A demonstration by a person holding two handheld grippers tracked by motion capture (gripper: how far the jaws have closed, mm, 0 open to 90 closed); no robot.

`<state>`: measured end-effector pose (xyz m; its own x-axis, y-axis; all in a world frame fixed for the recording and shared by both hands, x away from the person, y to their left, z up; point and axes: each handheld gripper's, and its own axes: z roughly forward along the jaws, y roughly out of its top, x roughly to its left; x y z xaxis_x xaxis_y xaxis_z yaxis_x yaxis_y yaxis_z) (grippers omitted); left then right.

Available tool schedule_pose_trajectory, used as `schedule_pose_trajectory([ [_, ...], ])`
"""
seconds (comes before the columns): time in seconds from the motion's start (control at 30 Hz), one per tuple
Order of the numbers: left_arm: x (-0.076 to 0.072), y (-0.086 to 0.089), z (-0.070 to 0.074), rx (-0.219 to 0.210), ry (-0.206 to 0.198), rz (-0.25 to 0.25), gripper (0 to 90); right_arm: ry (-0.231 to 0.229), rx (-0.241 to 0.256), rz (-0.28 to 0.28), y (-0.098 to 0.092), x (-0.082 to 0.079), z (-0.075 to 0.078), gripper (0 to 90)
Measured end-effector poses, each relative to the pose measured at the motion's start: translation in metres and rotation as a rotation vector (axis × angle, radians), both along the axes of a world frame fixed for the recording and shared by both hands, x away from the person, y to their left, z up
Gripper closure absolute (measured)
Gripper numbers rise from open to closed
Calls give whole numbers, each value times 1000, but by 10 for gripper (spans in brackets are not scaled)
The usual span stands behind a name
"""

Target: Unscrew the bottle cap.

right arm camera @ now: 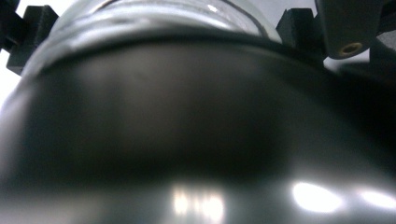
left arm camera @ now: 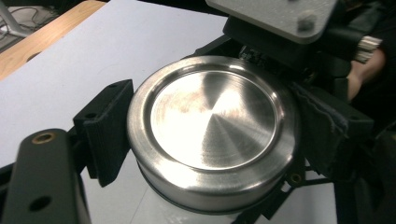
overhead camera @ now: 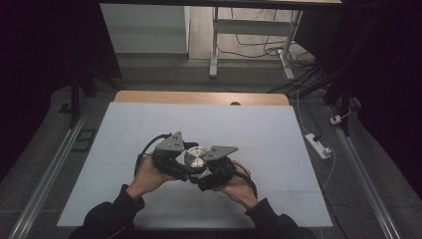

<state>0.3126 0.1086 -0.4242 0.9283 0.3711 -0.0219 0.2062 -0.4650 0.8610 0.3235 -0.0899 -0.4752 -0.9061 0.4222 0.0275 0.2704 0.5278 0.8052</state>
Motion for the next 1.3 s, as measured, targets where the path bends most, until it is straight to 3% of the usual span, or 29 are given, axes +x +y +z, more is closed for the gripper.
schedule_pose_trajectory([
  [0.73,-22,11,10,-34,-20,-27,194,-17,5,-65,-15,15,3,147],
  [1.3,-38,8,-2,-56,-10,-53,194,-16,7,-97,-15,32,3,147],
])
